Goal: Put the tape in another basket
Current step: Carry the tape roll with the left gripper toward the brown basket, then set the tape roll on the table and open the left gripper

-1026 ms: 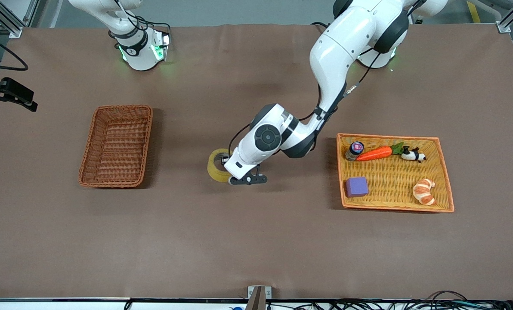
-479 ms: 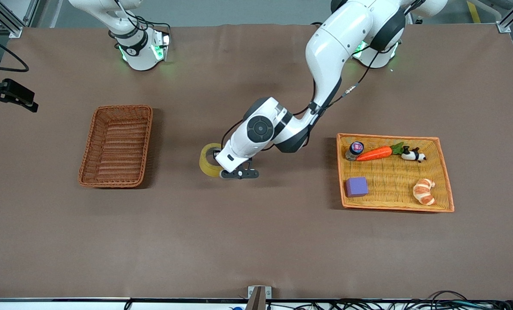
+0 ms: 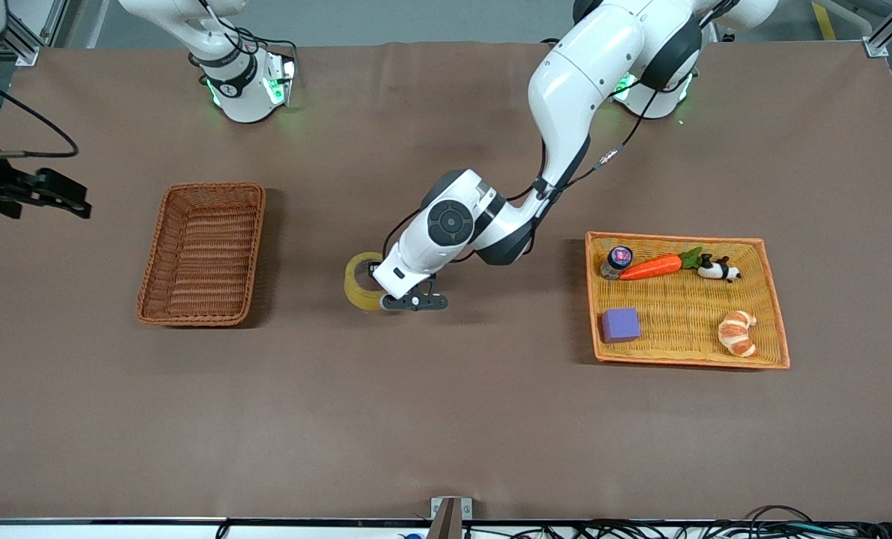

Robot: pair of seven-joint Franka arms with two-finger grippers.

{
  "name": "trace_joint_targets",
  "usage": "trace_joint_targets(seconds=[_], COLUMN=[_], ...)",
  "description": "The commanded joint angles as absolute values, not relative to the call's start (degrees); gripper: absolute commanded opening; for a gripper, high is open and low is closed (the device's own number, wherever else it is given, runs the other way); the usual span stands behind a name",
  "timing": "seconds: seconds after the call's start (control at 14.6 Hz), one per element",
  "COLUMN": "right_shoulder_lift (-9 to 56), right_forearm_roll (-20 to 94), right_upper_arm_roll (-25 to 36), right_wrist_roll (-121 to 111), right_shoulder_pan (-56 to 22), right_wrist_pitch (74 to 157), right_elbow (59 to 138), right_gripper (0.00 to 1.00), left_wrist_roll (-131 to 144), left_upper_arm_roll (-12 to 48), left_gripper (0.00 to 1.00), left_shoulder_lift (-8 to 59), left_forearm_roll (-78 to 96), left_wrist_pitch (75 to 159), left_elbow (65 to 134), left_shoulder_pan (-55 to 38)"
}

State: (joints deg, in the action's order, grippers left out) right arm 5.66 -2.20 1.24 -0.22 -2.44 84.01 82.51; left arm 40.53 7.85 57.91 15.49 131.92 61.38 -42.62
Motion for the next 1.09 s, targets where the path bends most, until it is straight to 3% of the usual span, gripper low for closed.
trace_joint_targets(seconds=[0.0, 0.07, 0.27, 0.55, 0.62, 1.03], right_shoulder_lift=[5.3, 5.4, 6.9, 10.9, 11.8, 15.4], right_forearm_roll=[1.0, 1.3, 1.7, 1.7, 1.7, -3.9], right_upper_arm_roll=[1.5, 1.5, 1.1, -3.6, -6.1, -16.3], right_wrist_roll=[0.6, 0.6, 1.2, 11.5, 13.9, 34.9], right_shoulder_pan=[-3.4, -3.3, -4.0, -7.4, -7.4, -11.9], right_wrist_pitch=[84.1, 84.1, 85.8, 90.6, 94.2, 121.7], right_elbow=[82.7, 82.6, 83.0, 84.7, 87.0, 106.3], right_gripper=[1.00, 1.00, 1.00, 1.00, 1.00, 1.00], left_wrist_roll=[40.0, 40.0, 40.9, 39.8, 39.7, 38.8], left_upper_arm_roll=[7.5, 7.4, 7.3, 6.8, 6.6, 6.9], left_gripper=[0.81, 0.88, 0.91, 0.95, 1.00, 1.00], left_shoulder_lift=[56.8, 55.5, 52.4, 44.0, 42.2, 28.8], left_forearm_roll=[16.7, 16.7, 17.0, 16.1, 16.1, -2.5], left_wrist_pitch=[132.4, 131.9, 130.4, 114.0, 111.4, 98.8], left_elbow=[60.9, 61.2, 61.4, 62.8, 63.0, 65.0], left_shoulder_pan=[-42.9, -42.5, -40.6, -34.5, -32.1, -20.6])
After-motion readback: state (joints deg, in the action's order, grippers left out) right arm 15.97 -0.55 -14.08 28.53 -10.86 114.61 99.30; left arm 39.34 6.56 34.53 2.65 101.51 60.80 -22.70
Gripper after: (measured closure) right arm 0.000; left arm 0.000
